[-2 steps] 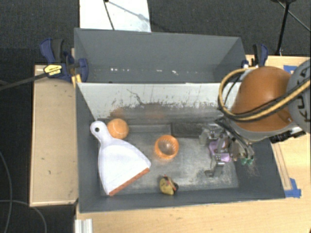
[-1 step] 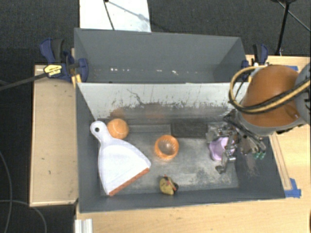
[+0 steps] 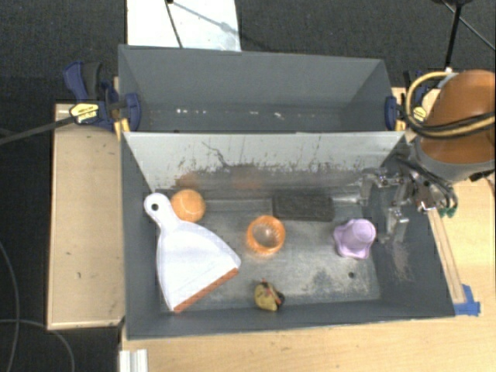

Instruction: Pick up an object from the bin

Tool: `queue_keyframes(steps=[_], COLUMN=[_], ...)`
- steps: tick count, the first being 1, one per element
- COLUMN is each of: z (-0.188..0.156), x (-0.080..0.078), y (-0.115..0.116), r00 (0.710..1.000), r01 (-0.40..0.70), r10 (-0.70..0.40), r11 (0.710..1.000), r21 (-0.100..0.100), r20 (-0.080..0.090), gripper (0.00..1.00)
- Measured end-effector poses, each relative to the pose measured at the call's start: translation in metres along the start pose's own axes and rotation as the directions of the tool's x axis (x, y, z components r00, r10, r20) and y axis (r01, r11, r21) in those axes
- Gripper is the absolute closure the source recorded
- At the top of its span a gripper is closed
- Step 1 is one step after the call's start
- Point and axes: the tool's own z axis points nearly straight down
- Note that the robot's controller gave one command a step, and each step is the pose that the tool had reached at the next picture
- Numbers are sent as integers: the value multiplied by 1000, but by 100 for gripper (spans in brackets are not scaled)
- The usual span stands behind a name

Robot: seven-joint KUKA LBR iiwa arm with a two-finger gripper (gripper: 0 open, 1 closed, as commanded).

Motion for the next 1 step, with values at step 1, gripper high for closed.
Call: queue_keyframes(steps=[1], z=[34], x=[13], y=[3], r00=[988], r01=[155], r10=[-155], r11=[988], r21=[1], r20=[0], gripper=[0])
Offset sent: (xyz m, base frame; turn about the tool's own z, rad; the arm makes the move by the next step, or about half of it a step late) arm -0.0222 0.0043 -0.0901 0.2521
